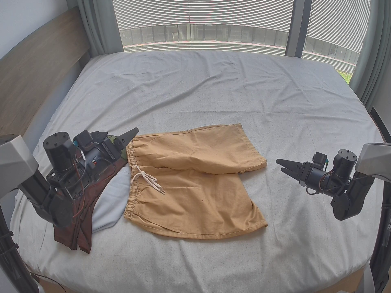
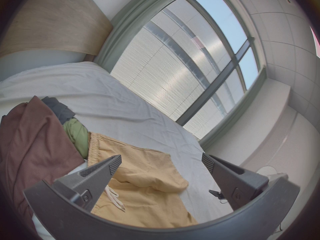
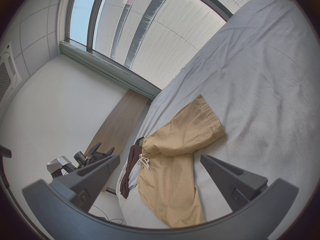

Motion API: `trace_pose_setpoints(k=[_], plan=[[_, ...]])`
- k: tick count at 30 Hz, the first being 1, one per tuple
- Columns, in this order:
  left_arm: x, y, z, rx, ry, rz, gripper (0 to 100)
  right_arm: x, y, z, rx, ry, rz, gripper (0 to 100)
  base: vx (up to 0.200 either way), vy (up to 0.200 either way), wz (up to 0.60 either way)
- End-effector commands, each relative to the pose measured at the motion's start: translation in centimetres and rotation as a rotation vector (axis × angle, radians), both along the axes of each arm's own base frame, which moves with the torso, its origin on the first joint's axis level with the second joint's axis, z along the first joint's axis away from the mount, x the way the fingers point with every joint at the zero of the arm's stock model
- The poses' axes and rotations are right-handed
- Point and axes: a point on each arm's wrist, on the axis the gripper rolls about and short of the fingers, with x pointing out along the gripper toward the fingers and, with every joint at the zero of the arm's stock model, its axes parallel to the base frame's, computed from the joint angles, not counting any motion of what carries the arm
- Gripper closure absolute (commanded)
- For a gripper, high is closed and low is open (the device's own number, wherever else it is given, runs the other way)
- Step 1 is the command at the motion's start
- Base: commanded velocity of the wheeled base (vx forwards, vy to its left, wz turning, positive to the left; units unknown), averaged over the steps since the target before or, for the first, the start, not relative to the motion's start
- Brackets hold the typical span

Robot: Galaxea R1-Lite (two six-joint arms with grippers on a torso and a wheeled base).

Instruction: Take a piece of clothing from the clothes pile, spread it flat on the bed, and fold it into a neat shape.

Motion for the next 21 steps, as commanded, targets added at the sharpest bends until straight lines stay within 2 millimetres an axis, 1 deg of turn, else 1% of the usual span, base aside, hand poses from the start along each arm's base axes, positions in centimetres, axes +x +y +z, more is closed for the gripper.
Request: trace_pose_setpoints(k=[1, 4, 5, 7, 10, 13, 19, 21], plan=[[-2.6, 0.0, -2.5, 0.009, 0.028, -0.089, 0, -0.5, 0.5, -2.1, -0.012, 0.065, 0.019, 0, 0.0, 0.0, 0.0], [-2.6, 0.0, -3.0, 0.011, 0.052, -0.089, 0, -0.7, 0.7, -3.2, -0.028, 0.087, 0.026, 0, 0.0, 0.0, 0.0], [-2.5, 0.0, -3.0, 0.011, 0.052, -0.088, 0, -0.7, 0.7, -3.3, -0.029, 0.087, 0.026, 0, 0.0, 0.0, 0.0], [-2.2, -0.1, -3.9, 0.017, 0.076, -0.09, 0, -1.0, 1.2, -4.7, -0.053, 0.113, 0.044, 0, 0.0, 0.0, 0.0], [-2.1, -0.1, -4.0, 0.018, 0.079, -0.091, 0, -1.1, 1.4, -6.5, -0.076, 0.137, 0.056, 0, 0.0, 0.0, 0.0], [-2.1, 0.0, -4.1, 0.017, 0.083, -0.088, 0, -1.2, 1.9, -7.8, -0.093, 0.157, 0.073, 0, 0.0, 0.0, 0.0], [-2.0, 0.0, -4.1, 0.016, 0.079, -0.086, 0, -1.5, 2.3, -8.8, -0.105, 0.176, 0.087, 0, 0.0, 0.0, 0.0], [-2.0, -0.1, -4.2, 0.017, 0.085, -0.088, 0, -1.7, 2.6, -9.7, -0.114, 0.193, 0.099, 0, 0.0, 0.0, 0.0]])
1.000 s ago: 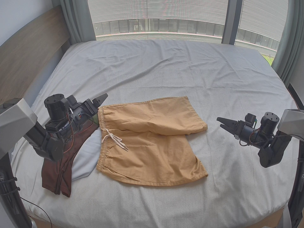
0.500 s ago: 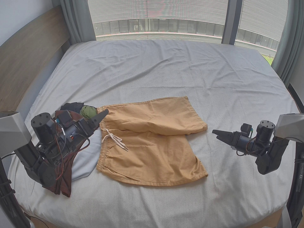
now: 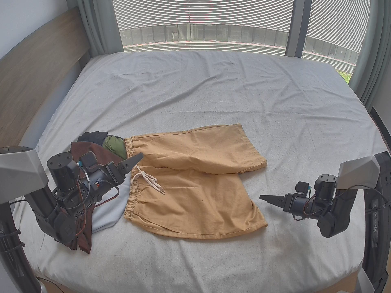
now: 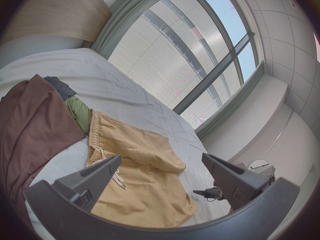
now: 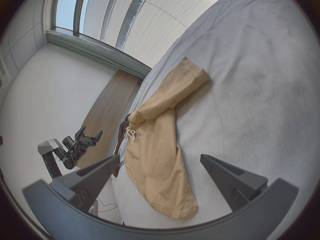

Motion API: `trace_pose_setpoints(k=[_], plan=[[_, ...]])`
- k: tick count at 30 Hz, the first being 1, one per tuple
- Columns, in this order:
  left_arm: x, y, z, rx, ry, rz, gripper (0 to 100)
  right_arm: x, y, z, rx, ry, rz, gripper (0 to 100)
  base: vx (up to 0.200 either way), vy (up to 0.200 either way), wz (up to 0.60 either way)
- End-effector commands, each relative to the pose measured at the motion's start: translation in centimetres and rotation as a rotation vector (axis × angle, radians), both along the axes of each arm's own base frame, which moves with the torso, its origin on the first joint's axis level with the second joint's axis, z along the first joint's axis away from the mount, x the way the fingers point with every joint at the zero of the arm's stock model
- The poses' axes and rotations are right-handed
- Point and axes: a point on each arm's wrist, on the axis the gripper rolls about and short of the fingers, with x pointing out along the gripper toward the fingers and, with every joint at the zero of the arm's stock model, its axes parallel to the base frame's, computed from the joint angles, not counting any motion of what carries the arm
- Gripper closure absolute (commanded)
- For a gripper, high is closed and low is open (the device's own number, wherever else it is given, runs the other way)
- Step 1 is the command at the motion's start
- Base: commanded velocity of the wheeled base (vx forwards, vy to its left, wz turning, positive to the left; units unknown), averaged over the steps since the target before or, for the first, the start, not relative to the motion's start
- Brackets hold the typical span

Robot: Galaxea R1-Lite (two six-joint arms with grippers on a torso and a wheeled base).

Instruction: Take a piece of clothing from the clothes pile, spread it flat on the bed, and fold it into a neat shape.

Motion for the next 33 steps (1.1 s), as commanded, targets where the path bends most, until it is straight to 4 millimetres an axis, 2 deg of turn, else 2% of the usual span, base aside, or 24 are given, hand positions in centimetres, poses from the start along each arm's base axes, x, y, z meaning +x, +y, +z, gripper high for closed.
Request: trace_pose_setpoints(k=[1, 5, 15, 16, 33], plan=[[0.1, -0.1, -0.4, 0.002, 0.014, -0.003, 0, -0.4, 0.4, -2.0, -0.015, 0.047, 0.015, 0, 0.0, 0.0, 0.0], [0.0, -0.3, -0.4, 0.001, 0.013, -0.009, 0, -0.5, 0.4, -2.9, -0.028, 0.057, 0.022, 0, 0.0, 0.0, 0.0], [0.0, -0.5, -0.4, 0.0, 0.011, -0.014, 0, -0.8, 0.6, -3.2, -0.04, 0.058, 0.032, 0, 0.0, 0.0, 0.0], [0.0, -0.5, -0.4, 0.0, 0.011, -0.014, 0, -0.9, 0.7, -3.3, -0.042, 0.058, 0.035, 100, 0.0, 0.0, 0.0], [0.0, -0.5, -0.4, 0.0, 0.011, -0.015, 0, -1.0, 1.0, -3.4, -0.051, 0.049, 0.052, 100, 0.0, 0.0, 0.0]])
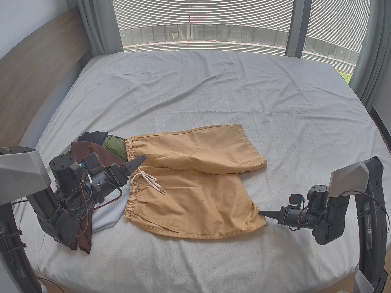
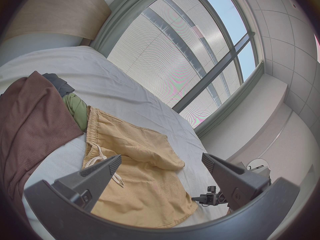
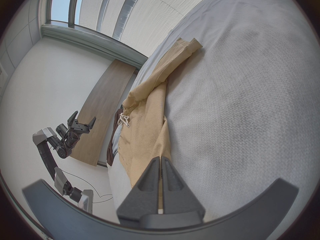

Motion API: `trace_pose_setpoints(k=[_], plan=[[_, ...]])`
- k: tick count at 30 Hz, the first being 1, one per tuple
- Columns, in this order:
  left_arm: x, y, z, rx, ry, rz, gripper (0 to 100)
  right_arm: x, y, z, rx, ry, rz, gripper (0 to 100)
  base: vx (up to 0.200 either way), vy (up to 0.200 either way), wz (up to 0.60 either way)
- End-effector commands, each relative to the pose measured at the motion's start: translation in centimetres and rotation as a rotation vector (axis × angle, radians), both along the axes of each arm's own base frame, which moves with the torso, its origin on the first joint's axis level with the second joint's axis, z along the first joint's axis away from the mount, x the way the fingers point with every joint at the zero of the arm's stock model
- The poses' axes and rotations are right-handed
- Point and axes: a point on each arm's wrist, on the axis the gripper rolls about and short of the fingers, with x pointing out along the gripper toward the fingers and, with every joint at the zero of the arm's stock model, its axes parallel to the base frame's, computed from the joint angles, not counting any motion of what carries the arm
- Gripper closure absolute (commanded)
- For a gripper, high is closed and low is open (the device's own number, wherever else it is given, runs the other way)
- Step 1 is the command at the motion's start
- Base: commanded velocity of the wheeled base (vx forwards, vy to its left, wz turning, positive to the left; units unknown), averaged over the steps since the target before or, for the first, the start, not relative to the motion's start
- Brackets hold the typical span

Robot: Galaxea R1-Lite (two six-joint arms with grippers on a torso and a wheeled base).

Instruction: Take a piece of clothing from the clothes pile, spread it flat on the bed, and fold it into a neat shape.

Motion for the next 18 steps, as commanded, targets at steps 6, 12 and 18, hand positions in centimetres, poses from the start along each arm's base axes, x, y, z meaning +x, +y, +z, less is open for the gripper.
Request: trace_pose_setpoints(k=[6, 12, 18], plan=[[0.0, 0.0, 0.0, -0.001, 0.0, -0.001, 0, -0.4, 1.6, 2.3, 0.009, -0.048, 0.051, 100, 0.0, 0.0, 0.0], [0.0, 0.0, 0.0, -0.001, 0.0, 0.001, 0, -1.3, 4.0, 5.2, 0.023, -0.112, 0.125, 100, 0.0, 0.0, 0.0], [0.0, 0.0, 0.1, -0.001, -0.004, 0.001, 0, -2.0, 6.3, 6.8, 0.036, -0.158, 0.197, 100, 0.0, 0.0, 0.0]])
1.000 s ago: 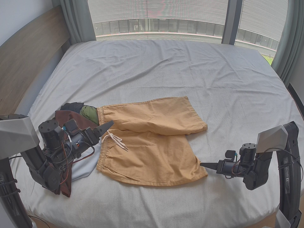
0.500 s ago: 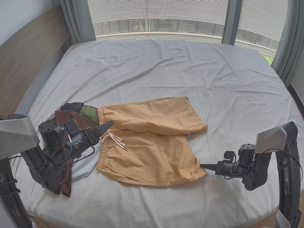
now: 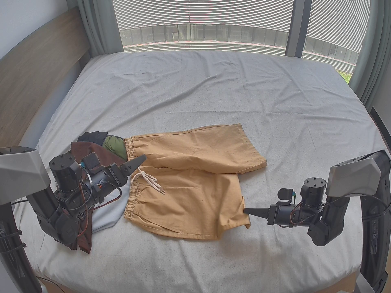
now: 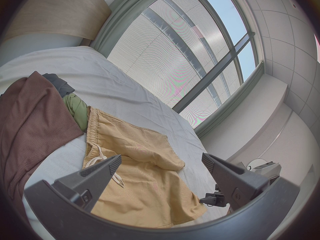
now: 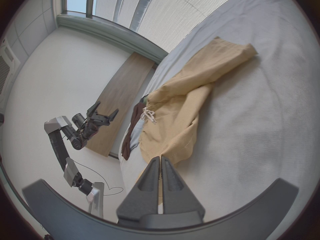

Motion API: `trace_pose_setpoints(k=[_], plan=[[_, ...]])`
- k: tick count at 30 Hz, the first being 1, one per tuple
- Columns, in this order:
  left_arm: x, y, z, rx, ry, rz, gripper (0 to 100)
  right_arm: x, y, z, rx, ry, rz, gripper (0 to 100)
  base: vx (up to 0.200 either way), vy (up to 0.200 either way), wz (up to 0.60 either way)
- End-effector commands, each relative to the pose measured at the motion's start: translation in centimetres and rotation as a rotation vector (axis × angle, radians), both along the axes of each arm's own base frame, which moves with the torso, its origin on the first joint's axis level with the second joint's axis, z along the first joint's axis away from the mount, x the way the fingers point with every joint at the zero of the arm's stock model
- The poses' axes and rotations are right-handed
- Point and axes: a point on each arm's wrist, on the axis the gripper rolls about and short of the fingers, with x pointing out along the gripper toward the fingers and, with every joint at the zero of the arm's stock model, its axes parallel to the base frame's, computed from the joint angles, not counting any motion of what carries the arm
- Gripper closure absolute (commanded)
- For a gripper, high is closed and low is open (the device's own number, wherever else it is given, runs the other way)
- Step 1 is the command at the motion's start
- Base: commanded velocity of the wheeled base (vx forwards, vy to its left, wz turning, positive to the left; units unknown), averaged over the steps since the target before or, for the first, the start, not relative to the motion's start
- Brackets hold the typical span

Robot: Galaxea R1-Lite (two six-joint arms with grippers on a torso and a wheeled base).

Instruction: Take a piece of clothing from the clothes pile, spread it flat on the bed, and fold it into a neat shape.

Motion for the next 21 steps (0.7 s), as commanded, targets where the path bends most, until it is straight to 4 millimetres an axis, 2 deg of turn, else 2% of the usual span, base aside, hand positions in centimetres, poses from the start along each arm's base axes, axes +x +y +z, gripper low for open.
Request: trace_pose_setpoints(k=[1, 5, 15, 17, 18, 19, 21], plan=[[0.0, 0.0, 0.1, -0.001, -0.003, 0.0, 0, -0.6, 1.7, 2.5, 0.021, -0.07, 0.054, 100, 0.0, 0.0, 0.0], [0.0, 0.0, -0.1, 0.0, 0.003, -0.001, 0, -0.6, 2.7, 3.5, 0.024, -0.077, 0.08, 100, 0.0, 0.0, 0.0], [0.0, -0.1, -0.3, 0.003, 0.009, -0.005, 0, 2.8, 5.4, 4.6, 0.02, -0.064, 0.11, 100, 0.0, 0.0, 0.0], [0.0, -0.1, -0.4, 0.003, 0.011, -0.005, 0, 2.9, 5.5, 4.7, 0.019, -0.063, 0.111, 100, 0.0, 0.0, 0.0], [0.1, -0.2, -0.5, 0.004, 0.014, -0.003, 0, 3.7, 6.6, 4.9, 0.017, -0.057, 0.128, 100, 0.0, 0.0, 0.0], [0.1, -0.2, -0.5, 0.004, 0.014, -0.003, 0, 3.7, 6.6, 4.9, 0.017, -0.057, 0.128, 100, 0.0, 0.0, 0.0], [0.2, -0.1, -0.6, 0.004, 0.017, -0.002, 0, 4.4, 7.9, 4.3, 0.01, -0.034, 0.148, 100, 0.0, 0.0, 0.0]])
